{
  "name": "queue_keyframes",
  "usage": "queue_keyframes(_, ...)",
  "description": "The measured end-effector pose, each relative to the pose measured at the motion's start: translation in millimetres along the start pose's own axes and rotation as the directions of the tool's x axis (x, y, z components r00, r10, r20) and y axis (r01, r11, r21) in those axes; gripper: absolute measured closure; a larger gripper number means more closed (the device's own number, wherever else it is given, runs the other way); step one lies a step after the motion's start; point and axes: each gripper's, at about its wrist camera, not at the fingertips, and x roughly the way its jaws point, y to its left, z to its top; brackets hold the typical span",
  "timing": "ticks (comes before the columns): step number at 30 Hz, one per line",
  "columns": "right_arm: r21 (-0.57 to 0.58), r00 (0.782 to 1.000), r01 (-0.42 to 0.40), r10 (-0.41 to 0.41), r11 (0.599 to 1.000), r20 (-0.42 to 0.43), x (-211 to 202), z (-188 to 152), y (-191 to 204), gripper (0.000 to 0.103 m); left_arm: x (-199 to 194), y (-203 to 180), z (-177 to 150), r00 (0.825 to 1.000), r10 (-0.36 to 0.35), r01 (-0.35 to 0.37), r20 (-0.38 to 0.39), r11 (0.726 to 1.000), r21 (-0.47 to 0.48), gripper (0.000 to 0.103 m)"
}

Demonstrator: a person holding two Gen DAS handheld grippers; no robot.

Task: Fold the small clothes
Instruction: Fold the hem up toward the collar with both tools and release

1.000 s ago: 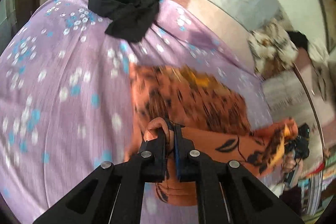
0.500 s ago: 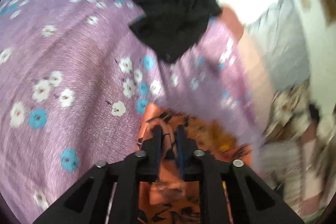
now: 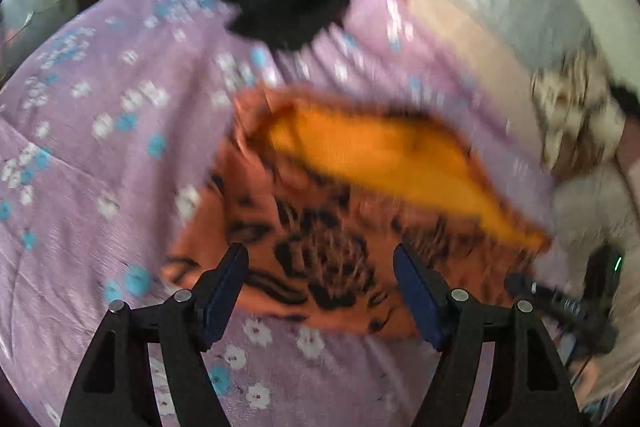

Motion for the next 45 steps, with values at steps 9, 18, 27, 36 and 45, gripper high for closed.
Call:
queue_keyframes(9, -0.098, 0.978, 0.205, -0.200, 0.974, 0.060, 83, 75, 36, 0.064, 33, -6, 8, 0.985, 0.173, -0.170, -0.019, 0.979, 0.117, 0.027)
queue_keyframes(18, -0.017, 0.945, 0.177, -0.165, 0.984, 0.281, 62, 111, 52, 0.063, 23, 37, 33, 0.987, 0.161, -0.160, 0.007, 0.983, -0.087, 0.027)
queue_keyframes(27, 0.018, 0.925, 0.303, -0.298, 0.953, 0.237, 9, 59, 1, 0.063, 15, 69, 16, 0.982, 0.181, -0.186, -0.047, 0.971, -0.152, 0.027)
queue_keyframes(36, 0.070, 0.941, 0.277, -0.285, 0.958, 0.184, 45, 94, 13, 0.061, 14, 81, 19, 0.976, 0.215, -0.220, -0.045, 0.961, -0.167, 0.027)
queue_keyframes(45, -0.342, 0.995, 0.067, -0.088, 0.937, -0.046, 165, 40, 193, 0.061, 26, 81, 16, 0.966, 0.244, -0.253, -0.086, 0.959, -0.124, 0.027)
